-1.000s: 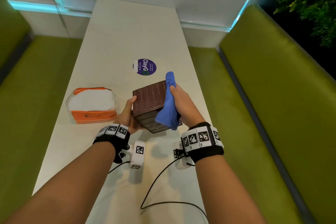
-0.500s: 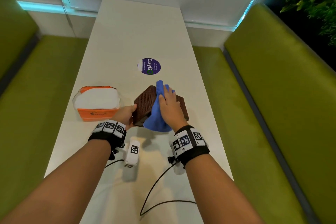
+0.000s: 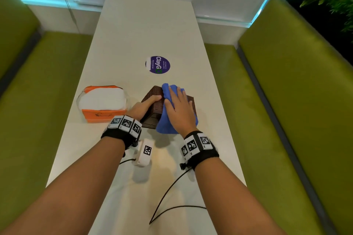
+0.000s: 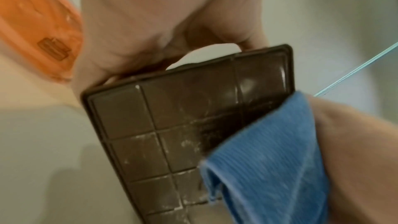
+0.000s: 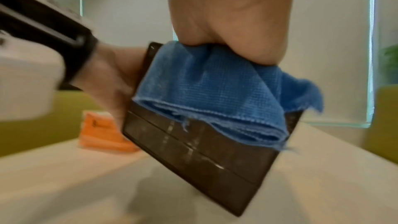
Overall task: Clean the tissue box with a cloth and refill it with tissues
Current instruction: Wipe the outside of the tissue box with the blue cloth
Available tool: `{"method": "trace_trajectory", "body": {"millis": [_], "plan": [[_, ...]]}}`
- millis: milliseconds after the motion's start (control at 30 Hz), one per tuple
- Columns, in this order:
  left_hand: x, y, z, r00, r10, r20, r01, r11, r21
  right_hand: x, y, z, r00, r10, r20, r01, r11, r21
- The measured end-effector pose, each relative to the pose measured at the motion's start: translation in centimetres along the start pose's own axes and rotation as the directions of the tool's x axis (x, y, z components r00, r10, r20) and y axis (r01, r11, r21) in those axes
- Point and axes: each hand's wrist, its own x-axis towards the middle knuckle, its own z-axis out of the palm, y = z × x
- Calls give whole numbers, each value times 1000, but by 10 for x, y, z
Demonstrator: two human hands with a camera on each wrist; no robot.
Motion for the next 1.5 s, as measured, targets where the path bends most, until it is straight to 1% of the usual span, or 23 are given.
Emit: {"method": "trace_trajectory", "body": {"millis": [67, 100, 167, 233, 267, 333, 400, 467, 567, 667, 767, 833, 933, 1000, 1100, 1166, 1200, 1266, 1333, 1400, 1433, 1466, 1500], "plan": [[2, -2, -3, 1000, -13, -26, 13, 1000, 1, 7, 17, -7, 998, 48, -32, -48, 999, -6], [3, -3, -4, 999, -10, -43, 10, 1000, -1, 11, 26, -10, 992, 120, -40, -119, 993, 20], [4, -5, -3, 998, 12, -65, -12, 1000, -2, 14, 39, -16, 951, 306, -31, -301, 946, 119], [1, -3, 3, 996, 25, -84, -24, 1000, 15, 16, 38, -17, 914, 403, -39, -398, 913, 90], [0, -2, 8, 995, 28, -93, -26, 999, 26, 17, 31, -16, 919, 389, -57, -388, 921, 32], [-7, -2, 16, 995, 31, -95, -27, 999, 43, 20, 13, -11, 964, 256, -71, -261, 963, -62], [-10, -5, 20, 993, 37, -111, -32, 998, 45, 19, -3, -3, 990, 132, -44, -136, 987, -91], [-12, -10, 21, 994, 28, -103, -25, 999, 34, 15, -7, 4, 996, 58, -67, -65, 992, -111], [-15, -10, 20, 996, -3, -90, 6, 999, 37, 14, 2, 4, 994, 40, -104, -52, 992, -114], [-20, -8, 20, 997, -19, -79, 22, 999, 32, 16, 12, 3, 980, 56, -193, -86, 985, -150], [-33, 1, 21, 999, -35, -1, 35, 998, 49, 16, 8, 8, 964, 90, -250, -132, 979, -155], [-31, -2, 18, 997, -73, 26, 71, 995, 68, 15, 4, 13, 960, 100, -263, -145, 977, -158], [-29, -3, 11, 988, -111, 106, 109, 994, 25, 15, 2, 16, 961, 103, -257, -151, 972, -177], [-23, -6, 9, 987, -126, 100, 124, 992, 23, 14, 0, 17, 960, 107, -260, -155, 973, -173], [-24, -3, 10, 997, -33, 66, 32, 999, 8, 9, -9, 19, 978, 35, -203, -66, 987, -148], [-20, -3, 9, 1000, -6, 16, 6, 1000, 21, 9, -9, 18, 990, -54, -129, 35, 989, -145], [-21, -2, 9, 1000, -7, 24, 5, 999, 53, 11, -5, 16, 991, -76, -107, 60, 987, -151], [-33, 6, 9, 998, -52, 27, 50, 994, 93, 17, 7, 9, 993, -48, -111, 27, 983, -183], [-37, 11, 10, 996, -90, -5, 90, 987, 131, 23, 21, 0, 987, 81, -135, -107, 975, -196], [-35, 12, 10, 997, -82, -15, 83, 986, 147, 24, 26, -7, 962, 233, -140, -256, 950, -181], [-33, 10, 11, 995, -98, -21, 100, 985, 142, 24, 23, -7, 952, 273, -138, -295, 939, -178], [-30, 9, 11, 994, -106, -33, 110, 985, 132, 24, 18, -5, 953, 274, -132, -294, 940, -172], [-31, 9, 12, 995, -95, -36, 99, 984, 149, 24, 9, -3, 965, 235, -118, -252, 954, -163]]}}
